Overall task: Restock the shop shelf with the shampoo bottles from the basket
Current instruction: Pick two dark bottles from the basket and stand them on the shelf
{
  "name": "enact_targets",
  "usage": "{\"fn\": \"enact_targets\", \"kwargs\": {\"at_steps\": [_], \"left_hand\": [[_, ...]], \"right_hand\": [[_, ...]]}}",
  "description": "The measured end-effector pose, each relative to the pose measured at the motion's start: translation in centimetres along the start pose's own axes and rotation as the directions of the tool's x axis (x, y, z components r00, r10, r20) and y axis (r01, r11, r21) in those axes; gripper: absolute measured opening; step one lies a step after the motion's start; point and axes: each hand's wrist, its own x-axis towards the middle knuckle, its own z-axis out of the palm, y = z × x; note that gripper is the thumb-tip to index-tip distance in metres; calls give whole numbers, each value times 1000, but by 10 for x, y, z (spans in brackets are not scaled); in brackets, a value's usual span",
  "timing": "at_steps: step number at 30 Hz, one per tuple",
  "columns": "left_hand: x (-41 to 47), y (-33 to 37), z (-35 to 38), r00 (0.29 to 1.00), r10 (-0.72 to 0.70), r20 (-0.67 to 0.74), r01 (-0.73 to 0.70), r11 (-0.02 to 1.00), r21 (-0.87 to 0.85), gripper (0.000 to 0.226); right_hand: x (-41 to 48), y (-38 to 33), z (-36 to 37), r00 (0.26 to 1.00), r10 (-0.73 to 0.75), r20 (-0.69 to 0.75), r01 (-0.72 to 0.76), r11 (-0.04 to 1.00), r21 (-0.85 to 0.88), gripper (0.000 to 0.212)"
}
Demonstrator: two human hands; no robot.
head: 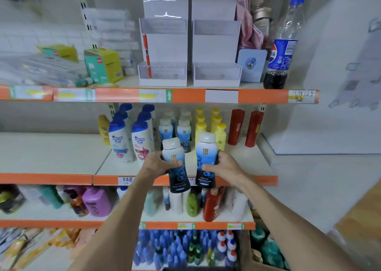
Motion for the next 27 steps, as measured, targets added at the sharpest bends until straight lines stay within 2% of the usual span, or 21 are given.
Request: {"fn": "enact_targets", "kwargs": {"at_steps": [3,7,13,19,23,27], "left_hand": [[11,6,-5,999,8,-49,-6,999,44,24],[33,5,-13,992,20,-129,-4,993,118,36],[68,-10,-21,983,2,-182,14,996,86,43],[111,-20,-23,988,-49,-149,57,997,54,40],[141,-32,-22,992,-103,-72,94,988,-122,47],[168,-43,-19,994,-101,-47,93,983,-161,51]], "right_hand": [[25,-4,1,1000,-15,12,15,1000,19,48],[56,1,6,999,-38,22,37,999,24,52],[90,11,27,999,-48,4,48,996,78,50],[124,16,55,999,-31,-13,32,990,140,49],[146,24,74,999,42,-19,-40,992,116,47],[158,36,90,997,79,-12,-78,991,112,40]]}}
